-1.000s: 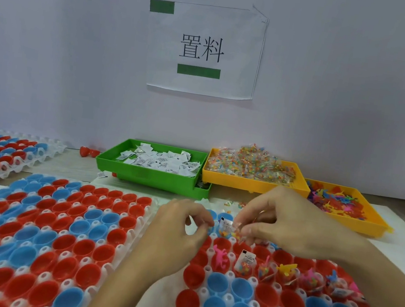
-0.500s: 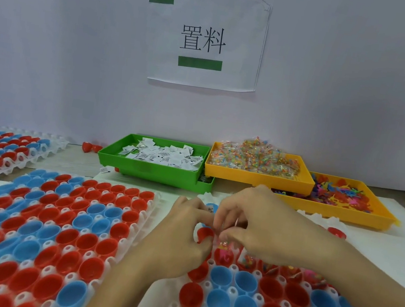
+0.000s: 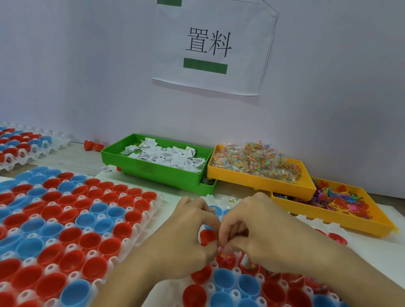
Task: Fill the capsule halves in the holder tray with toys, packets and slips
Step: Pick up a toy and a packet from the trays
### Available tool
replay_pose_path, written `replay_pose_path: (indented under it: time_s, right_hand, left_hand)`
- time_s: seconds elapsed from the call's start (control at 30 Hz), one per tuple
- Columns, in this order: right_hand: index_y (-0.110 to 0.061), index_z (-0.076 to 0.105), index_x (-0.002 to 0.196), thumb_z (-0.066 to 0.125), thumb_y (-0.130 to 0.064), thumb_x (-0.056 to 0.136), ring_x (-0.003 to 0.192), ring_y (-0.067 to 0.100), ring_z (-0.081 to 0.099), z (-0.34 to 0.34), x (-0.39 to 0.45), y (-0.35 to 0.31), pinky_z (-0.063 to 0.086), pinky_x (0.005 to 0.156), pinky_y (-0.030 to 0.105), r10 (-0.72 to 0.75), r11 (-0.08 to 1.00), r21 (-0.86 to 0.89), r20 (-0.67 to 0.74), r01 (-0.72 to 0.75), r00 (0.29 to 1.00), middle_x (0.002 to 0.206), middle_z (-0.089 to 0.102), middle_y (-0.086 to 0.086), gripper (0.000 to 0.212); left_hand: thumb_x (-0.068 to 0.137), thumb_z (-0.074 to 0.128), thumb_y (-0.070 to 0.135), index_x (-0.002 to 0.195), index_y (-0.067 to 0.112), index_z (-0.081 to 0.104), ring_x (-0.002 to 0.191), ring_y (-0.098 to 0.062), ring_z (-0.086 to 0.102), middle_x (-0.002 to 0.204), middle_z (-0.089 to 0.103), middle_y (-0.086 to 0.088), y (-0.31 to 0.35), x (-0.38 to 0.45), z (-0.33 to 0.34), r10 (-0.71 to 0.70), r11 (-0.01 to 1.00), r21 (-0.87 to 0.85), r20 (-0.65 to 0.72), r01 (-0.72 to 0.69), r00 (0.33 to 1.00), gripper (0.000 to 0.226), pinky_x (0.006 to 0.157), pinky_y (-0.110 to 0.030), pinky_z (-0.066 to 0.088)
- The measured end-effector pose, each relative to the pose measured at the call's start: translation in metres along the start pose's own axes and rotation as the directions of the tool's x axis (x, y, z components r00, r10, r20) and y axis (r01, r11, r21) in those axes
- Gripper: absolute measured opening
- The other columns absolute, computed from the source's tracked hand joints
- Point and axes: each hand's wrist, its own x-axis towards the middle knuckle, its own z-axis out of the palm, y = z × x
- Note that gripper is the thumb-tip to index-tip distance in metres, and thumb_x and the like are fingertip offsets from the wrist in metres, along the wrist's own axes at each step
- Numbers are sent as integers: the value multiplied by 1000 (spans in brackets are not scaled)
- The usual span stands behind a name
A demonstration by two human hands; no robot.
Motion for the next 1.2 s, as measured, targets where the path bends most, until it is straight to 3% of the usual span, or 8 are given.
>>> replay_pose_path:
  time_s: [0.27,0.43,0.6,0.97,1.2]
  right_hand:
    - [-20,79,80,62,-1,86,66,9,69,-1,1,1,60,63,33,22,999,-35,29,-21,999,75,74,-8,27]
    - [-23,80,82,65,-3,88,73,13,65,2,1,1,59,63,30,12,995,-99,31,-9,999,83,67,-8,26]
    - [-24,80,81,67,-7,87,77,9,63,7,2,-3,57,70,26,-30,988,-153,45,36,999,82,69,-9,23]
    - [-23,75,85,71,-8,85,71,5,64,2,-2,-4,56,67,24,-12,982,-187,19,15,1000,80,71,-8,16]
    - [-24,79,92,63,-6,91,77,4,66,-1,-3,-2,58,71,24,-42,983,-179,24,45,999,87,74,-11,24]
  left_hand:
    - [91,67,27,93,34,73,100,-1,37,103,52,12,2,0,0,-11,1000,5,-10,11,1000,10,81,1,24]
    - [91,66,24,84,40,66,102,-4,39,103,52,11,0,1,0,-21,1000,3,-15,21,1000,17,82,1,25]
    - [91,64,20,99,27,75,102,-4,39,103,52,10,-2,2,2,-30,1000,-10,-16,29,999,15,81,1,27]
    - [86,67,21,96,32,74,108,-7,40,106,54,8,0,-1,-3,-27,998,-49,38,29,999,17,83,1,27]
    - [80,75,37,99,30,71,109,-5,38,108,52,9,1,-1,-3,-40,998,-54,76,44,996,20,82,2,26]
